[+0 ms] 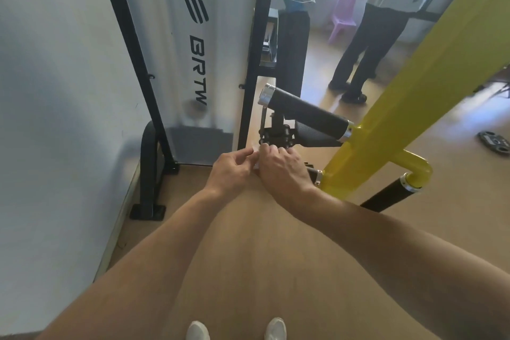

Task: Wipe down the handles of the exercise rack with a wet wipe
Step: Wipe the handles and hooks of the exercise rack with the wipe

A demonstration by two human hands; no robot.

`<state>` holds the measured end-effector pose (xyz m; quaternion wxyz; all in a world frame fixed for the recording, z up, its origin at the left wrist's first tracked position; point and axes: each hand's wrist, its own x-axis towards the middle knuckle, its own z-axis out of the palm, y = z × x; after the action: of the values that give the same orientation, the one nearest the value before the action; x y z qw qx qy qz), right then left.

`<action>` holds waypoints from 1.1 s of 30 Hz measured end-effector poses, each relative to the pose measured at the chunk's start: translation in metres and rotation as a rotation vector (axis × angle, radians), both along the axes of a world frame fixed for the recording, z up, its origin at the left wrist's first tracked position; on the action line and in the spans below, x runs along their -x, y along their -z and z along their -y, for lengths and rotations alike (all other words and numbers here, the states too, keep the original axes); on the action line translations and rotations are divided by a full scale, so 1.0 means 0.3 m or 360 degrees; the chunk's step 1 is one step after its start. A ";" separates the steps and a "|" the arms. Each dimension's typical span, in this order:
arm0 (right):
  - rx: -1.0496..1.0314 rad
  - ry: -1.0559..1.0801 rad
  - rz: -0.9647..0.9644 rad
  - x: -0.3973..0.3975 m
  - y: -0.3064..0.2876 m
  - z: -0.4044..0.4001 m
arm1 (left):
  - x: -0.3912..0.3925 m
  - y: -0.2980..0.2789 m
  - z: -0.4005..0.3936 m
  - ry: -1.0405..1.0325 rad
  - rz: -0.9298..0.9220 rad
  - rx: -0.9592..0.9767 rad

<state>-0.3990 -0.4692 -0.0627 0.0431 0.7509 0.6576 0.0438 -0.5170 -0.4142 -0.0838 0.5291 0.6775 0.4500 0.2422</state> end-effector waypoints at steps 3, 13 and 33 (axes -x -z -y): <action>0.0245 0.0205 0.0326 -0.042 -0.017 0.054 | 0.004 0.001 -0.009 0.0028 -0.0057 -0.0015; 0.0307 -0.0004 -0.0269 -0.062 -0.097 0.085 | 0.001 -0.016 0.014 -0.0003 -0.0012 -0.0018; 0.0426 0.0149 0.0599 -0.061 -0.038 0.103 | 0.006 -0.023 0.033 -0.0020 -0.0088 -0.0019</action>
<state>-0.3808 -0.5001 -0.0514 0.2662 0.7466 0.6025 0.0933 -0.5188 -0.4242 -0.0769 0.5107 0.6842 0.4673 0.2294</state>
